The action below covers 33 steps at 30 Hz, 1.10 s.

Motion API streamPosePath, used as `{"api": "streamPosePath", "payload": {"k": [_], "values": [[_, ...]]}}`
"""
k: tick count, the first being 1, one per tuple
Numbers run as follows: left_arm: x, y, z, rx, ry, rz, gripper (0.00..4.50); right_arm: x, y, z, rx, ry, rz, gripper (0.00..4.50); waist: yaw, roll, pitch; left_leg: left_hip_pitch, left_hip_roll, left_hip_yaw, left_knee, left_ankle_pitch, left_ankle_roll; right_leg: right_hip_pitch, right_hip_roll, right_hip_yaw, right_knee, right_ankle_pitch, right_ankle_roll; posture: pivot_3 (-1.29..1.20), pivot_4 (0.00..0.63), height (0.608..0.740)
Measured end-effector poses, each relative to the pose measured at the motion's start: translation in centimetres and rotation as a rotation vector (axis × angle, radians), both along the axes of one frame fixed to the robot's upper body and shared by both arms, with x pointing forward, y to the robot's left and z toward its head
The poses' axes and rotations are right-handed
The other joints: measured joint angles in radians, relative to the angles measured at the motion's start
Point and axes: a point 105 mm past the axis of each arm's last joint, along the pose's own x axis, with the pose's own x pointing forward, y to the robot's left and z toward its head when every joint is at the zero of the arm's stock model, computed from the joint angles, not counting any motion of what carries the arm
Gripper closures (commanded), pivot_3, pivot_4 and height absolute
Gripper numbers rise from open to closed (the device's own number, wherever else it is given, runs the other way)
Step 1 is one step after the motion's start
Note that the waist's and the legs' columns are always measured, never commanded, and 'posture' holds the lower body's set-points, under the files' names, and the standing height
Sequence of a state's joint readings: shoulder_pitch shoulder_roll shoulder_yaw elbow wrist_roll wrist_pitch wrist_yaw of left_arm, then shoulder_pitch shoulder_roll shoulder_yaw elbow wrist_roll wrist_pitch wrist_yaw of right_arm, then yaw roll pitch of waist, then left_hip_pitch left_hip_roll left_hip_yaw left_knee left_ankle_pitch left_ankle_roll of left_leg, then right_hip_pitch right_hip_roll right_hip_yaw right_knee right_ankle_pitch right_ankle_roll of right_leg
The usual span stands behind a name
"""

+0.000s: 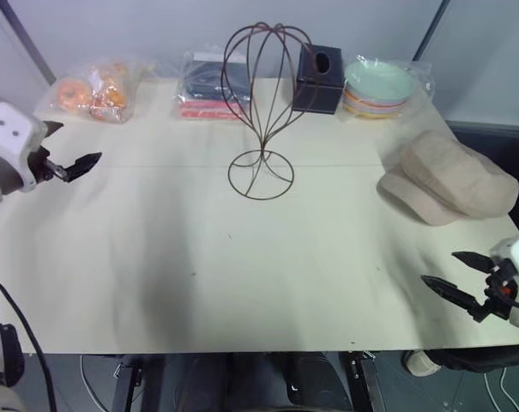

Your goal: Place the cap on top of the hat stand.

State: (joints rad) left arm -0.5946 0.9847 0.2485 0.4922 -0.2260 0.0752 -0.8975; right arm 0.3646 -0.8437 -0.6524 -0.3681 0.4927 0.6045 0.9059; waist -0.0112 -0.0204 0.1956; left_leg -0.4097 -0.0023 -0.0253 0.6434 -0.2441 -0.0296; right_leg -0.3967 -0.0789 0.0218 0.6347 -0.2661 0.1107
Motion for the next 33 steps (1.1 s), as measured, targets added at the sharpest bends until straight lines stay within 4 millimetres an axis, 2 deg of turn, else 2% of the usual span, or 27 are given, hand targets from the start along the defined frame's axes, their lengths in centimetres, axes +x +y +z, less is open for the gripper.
{"api": "streamPosePath", "payload": {"k": [11,16,19,23,25,27,30,33], "values": [[0.0,0.0,-0.5,-0.029,0.042,-0.004,0.05,0.7,0.1,0.9,-0.024,-0.034,0.007,0.00,0.000,0.000,0.000,0.000,0.000,0.000,0.001,0.000,0.000,0.000,0.000,0.000,0.000,0.000,0.001,0.00,0.150,0.740],[-0.3,-2.1,0.2,-0.061,0.063,-0.102,0.05,2.1,-0.2,2.8,-0.118,-0.065,0.005,0.00,0.000,0.000,0.000,0.000,0.000,0.000,0.002,0.000,0.000,0.001,0.000,0.000,0.001,0.000,0.001,0.00,0.150,0.740],[-1.7,-5.1,0.3,-0.112,0.131,-0.253,0.05,3.2,0.1,4.2,-0.236,-0.080,0.000,0.00,-0.001,0.000,0.000,0.000,0.001,0.000,0.003,0.000,0.000,0.000,-0.001,0.001,0.002,0.000,0.001,0.00,0.150,0.740],[-5.5,-10.9,-0.4,-0.210,0.308,-0.548,0.05,5.0,3.0,6.5,-0.451,-0.165,0.040,0.00,-0.006,0.000,0.000,0.000,0.003,-0.001,0.003,0.000,0.000,-0.001,0.000,0.001,0.004,0.000,0.000,0.00,0.150,0.740],[-7.0,-13.1,0.0,-0.221,0.346,-0.652,0.05,5.7,4.0,6.1,-0.576,-0.175,0.049,0.00,-0.002,0.000,0.000,0.000,0.002,-0.001,0.003,0.000,0.000,-0.001,0.001,0.001,0.004,0.000,0.000,0.00,0.150,0.740],[-8.2,-14.8,0.3,-0.221,0.369,-0.725,0.05,6.4,4.2,4.5,-0.711,-0.157,0.045,0.00,0.002,0.000,0.000,0.000,0.001,-0.001,0.003,0.000,0.000,0.000,0.000,0.001,0.003,-0.002,-0.003,0.00,0.150,0.740],[-8.9,-16.7,0.1,-0.235,0.391,-0.797,0.05,7.4,4.1,2.9,-0.816,-0.157,0.007,0.00,0.000,0.000,0.000,-0.001,-0.001,0.000,0.005,0.000,0.000,0.000,-0.001,0.001,0.003,-0.002,-0.003,0.00,0.150,0.740],[-9.1,-18.6,-0.3,-0.239,0.395,-0.853,0.05,9.5,3.2,2.2,-0.900,-0.188,-0.093,0.00,-0.003,0.000,0.000,0.000,-0.001,0.000,0.005,0.000,0.000,0.000,0.000,0.001,0.003,-0.002,-0.003,0.00,0.150,0.740]]}}
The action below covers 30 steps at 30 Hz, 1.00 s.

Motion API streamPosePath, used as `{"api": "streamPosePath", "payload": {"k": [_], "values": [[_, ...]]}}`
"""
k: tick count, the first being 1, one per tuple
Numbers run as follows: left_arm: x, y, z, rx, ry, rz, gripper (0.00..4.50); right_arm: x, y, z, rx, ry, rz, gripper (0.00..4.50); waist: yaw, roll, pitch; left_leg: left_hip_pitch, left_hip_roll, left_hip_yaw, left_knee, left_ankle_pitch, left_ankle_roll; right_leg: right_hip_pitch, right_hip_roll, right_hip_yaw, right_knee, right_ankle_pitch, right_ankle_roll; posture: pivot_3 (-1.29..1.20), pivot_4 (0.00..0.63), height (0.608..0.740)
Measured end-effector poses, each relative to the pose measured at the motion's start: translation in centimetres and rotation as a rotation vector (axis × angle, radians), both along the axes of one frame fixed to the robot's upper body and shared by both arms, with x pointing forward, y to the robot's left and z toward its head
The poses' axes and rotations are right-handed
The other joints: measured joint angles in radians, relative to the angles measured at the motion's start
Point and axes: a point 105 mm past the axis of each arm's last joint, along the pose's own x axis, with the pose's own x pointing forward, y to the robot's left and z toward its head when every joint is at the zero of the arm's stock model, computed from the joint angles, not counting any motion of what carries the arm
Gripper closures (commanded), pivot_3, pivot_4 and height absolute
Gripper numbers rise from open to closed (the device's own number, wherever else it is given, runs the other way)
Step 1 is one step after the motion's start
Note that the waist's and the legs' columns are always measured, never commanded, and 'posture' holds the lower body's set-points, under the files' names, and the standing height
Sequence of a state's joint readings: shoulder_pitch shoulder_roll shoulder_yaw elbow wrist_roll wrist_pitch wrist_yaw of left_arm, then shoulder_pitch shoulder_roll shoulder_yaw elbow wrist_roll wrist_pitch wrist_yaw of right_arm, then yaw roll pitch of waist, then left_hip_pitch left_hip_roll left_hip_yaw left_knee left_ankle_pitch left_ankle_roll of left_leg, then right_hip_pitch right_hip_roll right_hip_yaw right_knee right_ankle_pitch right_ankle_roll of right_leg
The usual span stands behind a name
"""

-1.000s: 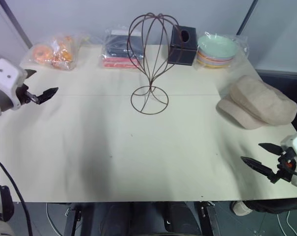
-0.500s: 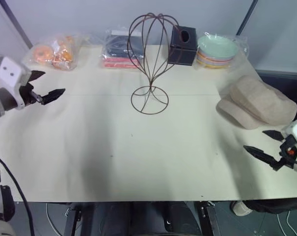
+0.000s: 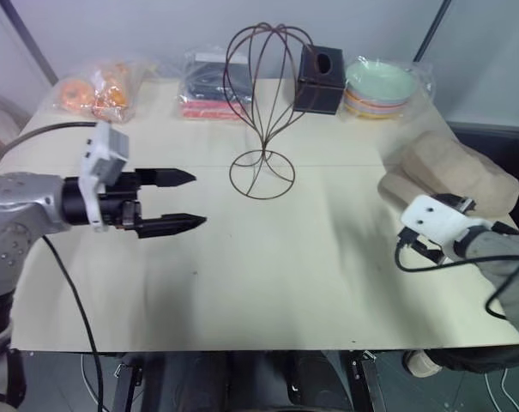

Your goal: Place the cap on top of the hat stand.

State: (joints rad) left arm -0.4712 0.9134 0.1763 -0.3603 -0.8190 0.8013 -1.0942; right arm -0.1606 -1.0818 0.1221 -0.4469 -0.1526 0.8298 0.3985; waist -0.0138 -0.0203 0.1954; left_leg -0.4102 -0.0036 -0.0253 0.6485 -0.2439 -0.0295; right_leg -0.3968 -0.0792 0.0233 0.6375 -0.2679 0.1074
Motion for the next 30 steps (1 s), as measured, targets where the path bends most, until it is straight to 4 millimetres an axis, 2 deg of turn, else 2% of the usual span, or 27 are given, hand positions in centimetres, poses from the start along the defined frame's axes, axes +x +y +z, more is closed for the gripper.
{"api": "streamPosePath", "payload": {"k": [6,11,19,21,23,26,28,29,30], "values": [[0.3,-1.0,-0.3,-0.023,-0.004,0.004,0.05,2.8,-2.1,-1.2,-0.131,-0.051,-0.114,0.00,-0.003,0.000,0.000,0.000,0.000,0.000,-0.001,0.000,0.000,-0.003,0.001,0.000,0.004,0.002,0.003,0.00,0.150,0.740],[0.4,-1.2,-0.2,-0.039,-0.007,0.014,0.05,4.3,-2.5,-2.5,-0.129,-0.050,-0.124,0.00,-0.003,0.000,0.000,0.000,0.000,0.000,0.000,0.000,0.000,-0.003,0.001,0.000,0.006,0.002,0.003,0.00,0.150,0.740],[-0.1,-1.9,0.2,-0.052,-0.016,-0.004,0.05,6.8,-3.8,-2.7,-0.130,-0.092,-0.132,0.00,-0.003,-0.001,0.000,0.002,-0.001,0.000,0.001,0.000,0.000,0.000,0.001,0.000,0.008,0.002,0.003,0.00,0.150,0.740],[0.0,-1.9,0.3,-0.053,-0.019,0.000,0.00,7.1,-4.1,-2.8,-0.129,-0.095,-0.131,0.58,-0.003,-0.001,-0.001,0.002,-0.001,-0.001,0.002,0.000,0.000,0.000,0.001,0.000,0.008,0.002,0.003,0.00,0.150,0.740],[0.0,-1.9,0.4,-0.054,-0.023,0.001,0.00,7.1,-4.2,-3.3,-0.125,-0.086,-0.130,1.37,-0.001,-0.001,-0.001,0.002,-0.001,-0.001,0.002,0.000,0.000,0.000,0.001,0.000,0.008,0.002,0.003,0.00,0.150,0.740],[0.0,-2.0,0.6,-0.054,-0.028,0.002,0.00,7.1,-4.2,-4.2,-0.115,-0.069,-0.126,3.00,-0.002,-0.001,-0.001,0.002,-0.001,-0.001,0.002,0.000,0.000,0.000,0.001,0.001,0.008,0.002,0.003,0.00,0.150,0.740],[0.1,-2.0,0.6,-0.055,-0.026,0.004,0.00,7.1,-4.4,-3.9,-0.114,-0.082,-0.134,4.02,-0.003,-0.001,-0.001,0.002,-0.001,-0.001,0.002,0.000,0.000,0.000,0.001,0.001,0.008,0.002,0.003,0.00,0.150,0.740],[0.0,-2.0,0.6,-0.057,-0.025,0.003,0.00,7.1,-4.6,-3.6,-0.114,-0.096,-0.139,4.42,-0.005,-0.002,-0.001,0.002,-0.001,-0.001,0.002,0.000,0.000,0.000,0.001,0.001,0.008,0.002,0.003,0.00,0.150,0.740],[0.0,-2.0,0.6,-0.060,-0.023,0.002,0.00,7.1,-4.8,-3.2,-0.117,-0.110,-0.144,4.47,-0.006,-0.002,-0.001,0.003,-0.001,-0.001,0.002,0.000,0.000,0.000,0.001,0.001,0.008,0.002,0.003,0.00,0.150,0.740]]}}
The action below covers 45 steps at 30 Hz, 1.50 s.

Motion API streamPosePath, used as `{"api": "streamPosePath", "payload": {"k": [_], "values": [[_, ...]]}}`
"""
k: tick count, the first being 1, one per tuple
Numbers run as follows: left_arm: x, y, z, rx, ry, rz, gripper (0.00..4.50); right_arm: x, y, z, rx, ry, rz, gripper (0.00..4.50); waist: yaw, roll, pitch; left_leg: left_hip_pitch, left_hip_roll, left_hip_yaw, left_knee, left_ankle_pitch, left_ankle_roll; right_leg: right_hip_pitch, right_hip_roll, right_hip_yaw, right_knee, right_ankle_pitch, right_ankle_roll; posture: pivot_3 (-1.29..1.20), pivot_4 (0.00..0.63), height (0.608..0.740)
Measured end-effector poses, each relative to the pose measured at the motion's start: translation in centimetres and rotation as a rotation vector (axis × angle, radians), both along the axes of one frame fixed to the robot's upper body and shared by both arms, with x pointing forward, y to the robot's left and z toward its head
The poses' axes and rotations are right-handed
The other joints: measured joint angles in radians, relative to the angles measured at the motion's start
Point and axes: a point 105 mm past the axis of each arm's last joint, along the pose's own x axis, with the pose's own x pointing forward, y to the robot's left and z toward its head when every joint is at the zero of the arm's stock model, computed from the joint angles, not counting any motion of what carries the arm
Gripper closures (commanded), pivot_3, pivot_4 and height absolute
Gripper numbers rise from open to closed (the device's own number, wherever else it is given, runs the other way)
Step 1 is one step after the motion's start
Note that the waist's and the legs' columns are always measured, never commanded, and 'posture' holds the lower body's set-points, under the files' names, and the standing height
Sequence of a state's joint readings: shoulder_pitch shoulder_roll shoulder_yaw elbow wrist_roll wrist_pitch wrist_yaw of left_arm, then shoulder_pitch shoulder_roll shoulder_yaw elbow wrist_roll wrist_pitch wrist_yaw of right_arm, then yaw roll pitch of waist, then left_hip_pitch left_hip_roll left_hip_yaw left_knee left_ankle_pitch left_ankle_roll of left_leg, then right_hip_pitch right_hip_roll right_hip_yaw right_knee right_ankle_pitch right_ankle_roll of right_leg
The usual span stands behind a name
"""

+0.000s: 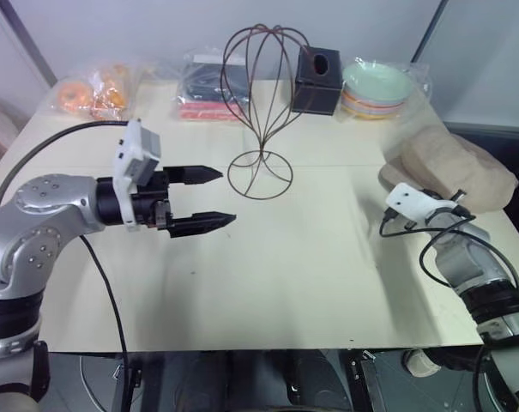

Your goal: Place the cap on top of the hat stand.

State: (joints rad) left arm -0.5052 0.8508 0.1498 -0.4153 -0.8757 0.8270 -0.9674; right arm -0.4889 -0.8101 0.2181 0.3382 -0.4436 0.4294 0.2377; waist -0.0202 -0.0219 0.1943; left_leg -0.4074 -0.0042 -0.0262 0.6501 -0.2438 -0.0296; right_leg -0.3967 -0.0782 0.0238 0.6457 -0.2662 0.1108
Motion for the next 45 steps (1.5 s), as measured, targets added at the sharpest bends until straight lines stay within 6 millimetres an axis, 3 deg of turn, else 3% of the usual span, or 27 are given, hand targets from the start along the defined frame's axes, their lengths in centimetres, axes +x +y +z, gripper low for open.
{"api": "streamPosePath", "payload": {"k": [5,8,11,13,17,19,20,22,25,28,33,36,45], "values": [[-0.1,0.0,0.1,-0.007,0.009,0.007,0.00,0.1,0.0,0.3,-0.015,-0.019,0.005,4.47,-0.001,0.000,0.000,0.000,0.000,0.000,0.000,0.000,0.000,0.000,0.001,0.000,0.000,0.000,0.000,0.00,0.150,0.740],[-0.2,1.0,0.7,-0.034,-0.005,0.062,0.00,0.5,1.0,2.6,-0.020,-0.105,0.062,4.47,-0.008,0.001,0.001,0.000,0.001,0.000,-0.001,0.000,0.000,-0.003,0.001,0.001,0.002,0.000,0.000,0.00,0.150,0.740],[-0.2,2.2,1.8,-0.084,-0.020,0.126,0.00,1.4,4.6,7.8,-0.021,-0.264,0.216,4.47,-0.025,0.003,0.002,-0.001,0.001,-0.001,-0.002,0.000,0.000,-0.005,0.001,0.002,0.003,0.000,0.000,0.00,0.150,0.740],[-0.4,3.2,2.8,-0.127,-0.035,0.172,0.00,1.5,7.7,12.7,-0.021,-0.406,0.349,4.47,-0.029,0.004,0.002,-0.002,0.001,-0.001,-0.003,0.000,0.000,-0.008,0.001,0.003,0.004,0.000,0.000,0.00,0.150,0.740],[-0.3,5.9,5.1,-0.203,-0.079,0.292,0.00,-0.5,14.6,21.5,-0.049,-0.673,0.665,4.47,-0.024,0.004,0.002,-0.002,0.002,-0.002,-0.004,0.000,-0.001,-0.009,0.001,0.002,0.003,0.000,0.000,0.00,0.150,0.740],[-0.3,7.3,5.9,-0.228,-0.096,0.348,0.00,-2.0,17.9,24.0,-0.044,-0.770,0.817,4.47,-0.022,0.002,0.002,-0.002,0.001,-0.002,-0.004,0.000,-0.001,-0.007,0.001,0.002,0.002,0.000,0.000,0.00,0.150,0.740],[-0.3,7.7,6.0,-0.229,-0.101,0.365,0.00,-2.4,18.8,24.4,-0.035,-0.788,0.862,4.47,-0.020,0.002,0.002,-0.002,0.001,-0.002,-0.004,0.000,-0.001,-0.006,0.001,0.001,0.002,0.000,0.000,0.00,0.150,0.740],[-0.4,8.4,6.0,-0.219,-0.101,0.398,0.00,-3.3,21.1,24.3,-0.013,-0.808,0.986,4.47,-0.016,0.001,0.001,-0.002,0.001,-0.002,-0.003,0.000,-0.001,-0.004,-0.001,0.001,0.001,0.000,0.000,0.00,0.150,0.740],[-0.5,8.8,6.0,-0.220,-0.104,0.419,0.00,-4.0,23.0,23.1,-0.006,-0.785,1.100,4.47,-0.008,0.000,0.001,-0.002,0.001,-0.002,-0.002,0.000,-0.001,-0.004,-0.002,0.001,0.001,0.000,0.000,0.00,0.150,0.740],[-0.6,9.2,5.9,-0.219,-0.105,0.443,0.00,-4.0,23.1,21.6,0.006,-0.742,1.129,4.47,0.002,0.000,0.001,-0.002,0.001,-0.003,-0.002,0.000,-0.001,-0.005,-0.002,0.001,0.001,0.000,0.000,0.00,0.150,0.740],[-0.9,9.5,5.6,-0.205,-0.109,0.466,0.00,-5.0,22.9,16.3,-0.009,-0.634,1.148,4.47,0.004,0.001,0.001,-0.002,0.001,-0.002,-0.003,0.001,-0.001,-0.006,-0.001,0.001,0.002,0.000,0.000,0.00,0.150,0.740],[-1.0,9.4,5.8,-0.188,-0.119,0.463,0.00,-5.7,23.3,14.3,-0.071,-0.610,1.160,4.47,-0.001,0.001,0.001,-0.002,0.001,-0.002,-0.003,0.001,-0.001,-0.006,-0.001,0.001,0.003,0.000,0.000,0.00,0.150,0.740],[-0.7,8.7,5.6,-0.155,-0.121,0.430,0.00,-4.3,25.2,12.7,-0.101,-0.593,1.076,4.47,0.001,0.001,0.001,-0.002,0.001,-0.002,-0.003,0.001,-0.002,-0.006,0.000,0.001,0.003,0.000,0.000,0.00,0.150,0.740]]}}
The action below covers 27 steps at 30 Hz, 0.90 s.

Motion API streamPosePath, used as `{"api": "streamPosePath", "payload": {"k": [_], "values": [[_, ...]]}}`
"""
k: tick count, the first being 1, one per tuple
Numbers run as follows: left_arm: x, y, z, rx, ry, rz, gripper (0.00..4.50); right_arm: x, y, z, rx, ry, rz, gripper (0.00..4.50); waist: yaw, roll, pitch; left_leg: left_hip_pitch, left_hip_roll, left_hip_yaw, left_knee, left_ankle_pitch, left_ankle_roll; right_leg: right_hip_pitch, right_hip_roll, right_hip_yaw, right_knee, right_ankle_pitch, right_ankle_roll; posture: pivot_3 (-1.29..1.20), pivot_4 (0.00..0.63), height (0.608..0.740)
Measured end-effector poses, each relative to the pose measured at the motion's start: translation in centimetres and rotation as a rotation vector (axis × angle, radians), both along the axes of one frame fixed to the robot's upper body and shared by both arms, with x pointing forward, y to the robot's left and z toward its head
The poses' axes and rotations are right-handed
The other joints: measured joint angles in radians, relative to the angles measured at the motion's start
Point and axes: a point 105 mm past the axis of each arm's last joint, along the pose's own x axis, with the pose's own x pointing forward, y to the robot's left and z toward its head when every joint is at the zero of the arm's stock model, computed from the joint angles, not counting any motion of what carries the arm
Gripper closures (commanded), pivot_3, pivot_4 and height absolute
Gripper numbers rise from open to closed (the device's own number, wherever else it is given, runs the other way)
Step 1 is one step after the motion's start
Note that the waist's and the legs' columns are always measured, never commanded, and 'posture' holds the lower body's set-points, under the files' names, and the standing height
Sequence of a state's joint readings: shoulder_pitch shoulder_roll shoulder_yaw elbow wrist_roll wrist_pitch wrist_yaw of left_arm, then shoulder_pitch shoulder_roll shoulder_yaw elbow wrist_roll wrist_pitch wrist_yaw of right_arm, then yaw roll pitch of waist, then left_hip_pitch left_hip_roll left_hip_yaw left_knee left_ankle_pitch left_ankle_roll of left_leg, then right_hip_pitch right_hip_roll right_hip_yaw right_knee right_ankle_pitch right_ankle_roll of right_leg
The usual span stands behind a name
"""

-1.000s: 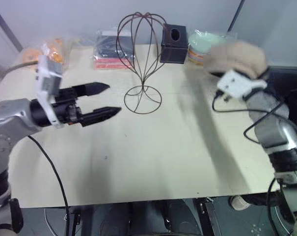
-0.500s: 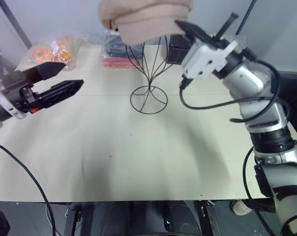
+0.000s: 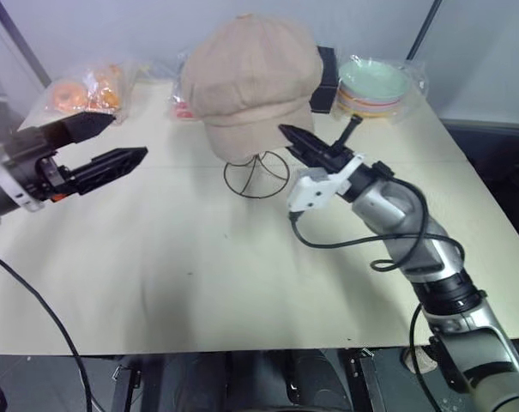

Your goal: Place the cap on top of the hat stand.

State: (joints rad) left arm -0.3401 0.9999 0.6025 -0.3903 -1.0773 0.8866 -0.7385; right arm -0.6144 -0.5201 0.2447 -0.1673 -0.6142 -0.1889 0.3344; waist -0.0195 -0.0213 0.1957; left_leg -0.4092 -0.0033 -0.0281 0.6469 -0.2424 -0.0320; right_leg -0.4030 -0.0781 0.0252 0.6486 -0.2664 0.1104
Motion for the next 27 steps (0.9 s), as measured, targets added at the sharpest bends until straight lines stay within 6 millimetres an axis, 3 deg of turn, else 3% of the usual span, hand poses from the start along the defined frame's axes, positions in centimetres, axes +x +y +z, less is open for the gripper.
{"api": "streamPosePath", "payload": {"k": [1,4,11,20,23,27], "values": [[0.1,0.0,0.1,-0.002,-0.002,0.000,0.00,0.3,0.0,-0.2,0.001,0.014,-0.017,4.47,0.001,0.000,0.000,0.000,0.000,0.000,0.000,0.000,0.000,0.000,0.000,0.000,0.000,0.000,0.000,0.00,0.150,0.740],[0.3,0.0,0.1,0.004,-0.007,0.000,0.00,0.9,-0.2,-0.5,0.029,0.057,-0.060,3.52,0.002,0.000,0.000,0.000,0.000,0.000,0.000,0.000,0.000,0.001,0.000,0.000,0.000,0.000,0.000,0.00,0.150,0.740],[0.7,-0.7,-0.8,0.028,0.020,-0.028,0.00,1.5,-1.0,-2.0,0.036,0.145,-0.113,0.04,0.001,0.000,0.000,0.000,0.000,0.001,0.000,0.000,0.000,0.000,0.000,0.000,0.000,0.000,0.000,0.00,0.150,0.740],[1.0,-2.1,-2.2,0.078,0.032,-0.081,0.00,-1.6,-5.0,-5.1,-0.081,0.337,-0.073,0.04,0.005,0.000,0.000,0.000,0.000,0.002,0.000,0.000,0.000,0.001,0.000,-0.001,-0.001,0.000,0.000,0.00,0.150,0.740],[1.2,-1.9,-2.2,0.083,0.026,-0.081,0.00,-2.5,-7.2,-4.6,-0.010,0.470,-0.055,0.04,0.003,0.000,0.000,0.000,0.000,0.001,0.000,0.000,0.000,0.002,0.000,-0.001,-0.001,0.000,0.000,0.00,0.150,0.740],[1.8,-0.8,-2.3,0.085,0.033,-0.052,0.00,-2.9,-11.8,-2.5,0.237,0.804,-0.034,0.04,0.004,0.001,0.001,0.001,0.001,0.001,0.000,0.000,0.000,0.003,0.000,-0.001,-0.001,-0.001,-0.001,0.00,0.150,0.740]]}}
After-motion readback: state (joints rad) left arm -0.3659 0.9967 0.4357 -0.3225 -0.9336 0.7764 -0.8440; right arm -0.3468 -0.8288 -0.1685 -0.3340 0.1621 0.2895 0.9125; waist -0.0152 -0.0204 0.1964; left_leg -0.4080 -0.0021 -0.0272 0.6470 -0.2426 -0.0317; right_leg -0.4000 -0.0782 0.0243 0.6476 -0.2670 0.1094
